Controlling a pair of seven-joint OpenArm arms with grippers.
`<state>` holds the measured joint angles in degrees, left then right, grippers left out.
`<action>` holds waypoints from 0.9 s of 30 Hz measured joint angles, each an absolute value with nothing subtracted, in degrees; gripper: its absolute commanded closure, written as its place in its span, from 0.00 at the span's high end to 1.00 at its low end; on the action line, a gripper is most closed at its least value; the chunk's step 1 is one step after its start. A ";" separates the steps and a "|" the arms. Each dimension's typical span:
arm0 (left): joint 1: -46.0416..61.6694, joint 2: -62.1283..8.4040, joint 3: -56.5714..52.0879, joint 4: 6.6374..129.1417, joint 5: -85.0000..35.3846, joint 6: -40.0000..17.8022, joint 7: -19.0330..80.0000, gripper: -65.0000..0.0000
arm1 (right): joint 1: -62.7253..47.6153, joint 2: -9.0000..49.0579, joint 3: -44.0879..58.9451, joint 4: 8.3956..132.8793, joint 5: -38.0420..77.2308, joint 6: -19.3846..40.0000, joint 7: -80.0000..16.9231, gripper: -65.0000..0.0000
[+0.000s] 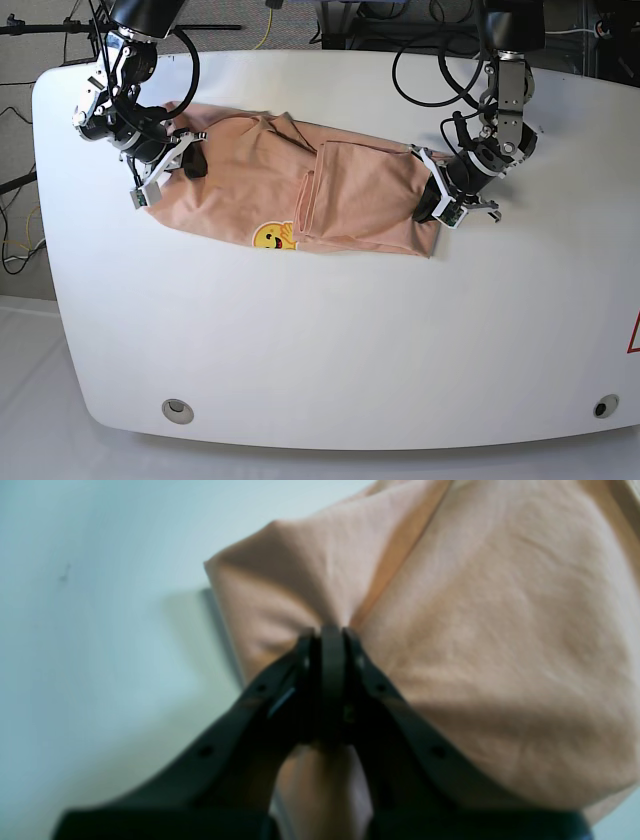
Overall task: Fold the T-shirt properly
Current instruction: 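Pull both strip ends apart with both grippers to flatten the strip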
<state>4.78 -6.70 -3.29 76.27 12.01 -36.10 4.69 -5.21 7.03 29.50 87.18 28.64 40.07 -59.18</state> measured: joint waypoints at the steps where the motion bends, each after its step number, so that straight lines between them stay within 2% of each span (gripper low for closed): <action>1: 4.78 -6.37 -3.31 76.31 12.03 -36.07 4.78 0.02 | -5.08 7.31 29.34 87.18 28.56 40.10 -59.20 0.00; 11: 5.87 -4.32 -3.14 78.70 13.06 -35.94 6.66 0.02 | -4.69 7.94 29.19 93.54 27.20 40.03 -61.28 0.00; 14: 6.20 -3.46 -3.22 79.53 13.63 -35.79 7.16 0.02 | -3.86 7.88 29.19 95.09 27.29 40.03 -64.66 0.00; 27: 6.92 -1.43 -2.81 80.27 14.13 -35.64 7.88 0.02 | -3.09 3.97 26.70 104.73 27.20 39.88 -70.76 0.00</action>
